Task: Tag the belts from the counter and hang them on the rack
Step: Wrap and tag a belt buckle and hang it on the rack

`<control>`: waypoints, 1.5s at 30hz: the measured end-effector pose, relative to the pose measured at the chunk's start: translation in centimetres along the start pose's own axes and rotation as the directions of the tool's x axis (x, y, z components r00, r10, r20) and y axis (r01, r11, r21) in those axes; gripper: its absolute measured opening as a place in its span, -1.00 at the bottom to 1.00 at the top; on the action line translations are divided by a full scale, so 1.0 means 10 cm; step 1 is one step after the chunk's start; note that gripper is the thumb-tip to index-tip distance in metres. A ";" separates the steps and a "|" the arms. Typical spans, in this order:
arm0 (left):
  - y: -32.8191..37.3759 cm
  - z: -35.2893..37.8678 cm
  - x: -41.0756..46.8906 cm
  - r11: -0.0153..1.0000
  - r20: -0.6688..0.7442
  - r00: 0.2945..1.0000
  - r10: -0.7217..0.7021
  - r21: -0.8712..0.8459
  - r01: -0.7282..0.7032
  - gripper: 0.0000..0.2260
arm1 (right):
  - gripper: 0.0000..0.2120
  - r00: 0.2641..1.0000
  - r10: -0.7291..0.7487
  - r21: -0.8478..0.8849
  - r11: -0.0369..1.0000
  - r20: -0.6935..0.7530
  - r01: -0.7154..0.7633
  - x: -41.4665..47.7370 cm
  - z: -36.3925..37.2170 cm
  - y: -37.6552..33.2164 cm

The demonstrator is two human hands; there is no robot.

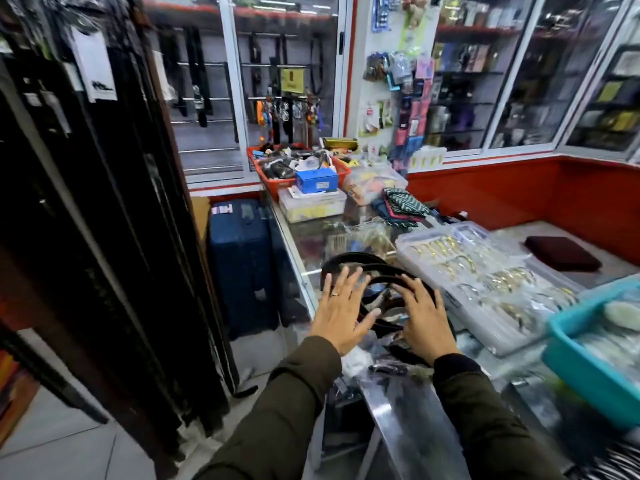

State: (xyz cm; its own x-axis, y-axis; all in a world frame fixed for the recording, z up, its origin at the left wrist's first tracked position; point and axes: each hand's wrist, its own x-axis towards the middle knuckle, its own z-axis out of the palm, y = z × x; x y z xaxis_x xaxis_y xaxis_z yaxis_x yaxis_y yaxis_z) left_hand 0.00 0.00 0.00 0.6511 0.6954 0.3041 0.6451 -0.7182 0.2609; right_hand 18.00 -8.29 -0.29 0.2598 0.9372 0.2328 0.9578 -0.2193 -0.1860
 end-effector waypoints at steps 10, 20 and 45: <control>0.23 0.30 0.10 0.991 0.285 0.951 0.120 0.017 -0.131 -0.55 | -0.53 0.950 0.003 -0.008 1.000 0.313 0.000 -0.04 -0.04 0.25; 0.28 0.33 0.15 0.974 0.132 0.986 0.105 0.188 -0.129 -0.71 | -0.67 0.959 0.022 0.002 1.000 0.283 -0.024 0.03 -0.02 0.28; -0.97 -1.13 -0.91 0.940 -0.610 0.721 -0.329 -0.288 0.185 -0.78 | -0.70 0.840 -0.537 0.358 0.801 0.076 0.480 0.48 -0.63 -1.90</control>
State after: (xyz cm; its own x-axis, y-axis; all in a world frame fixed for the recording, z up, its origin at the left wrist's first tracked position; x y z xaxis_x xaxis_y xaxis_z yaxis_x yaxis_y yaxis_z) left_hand -16.70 0.38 5.07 0.0136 0.7213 0.6925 0.6117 -0.5538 0.5649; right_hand 1.79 -1.32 10.35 -0.3052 0.9257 0.2233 0.8476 0.3710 -0.3794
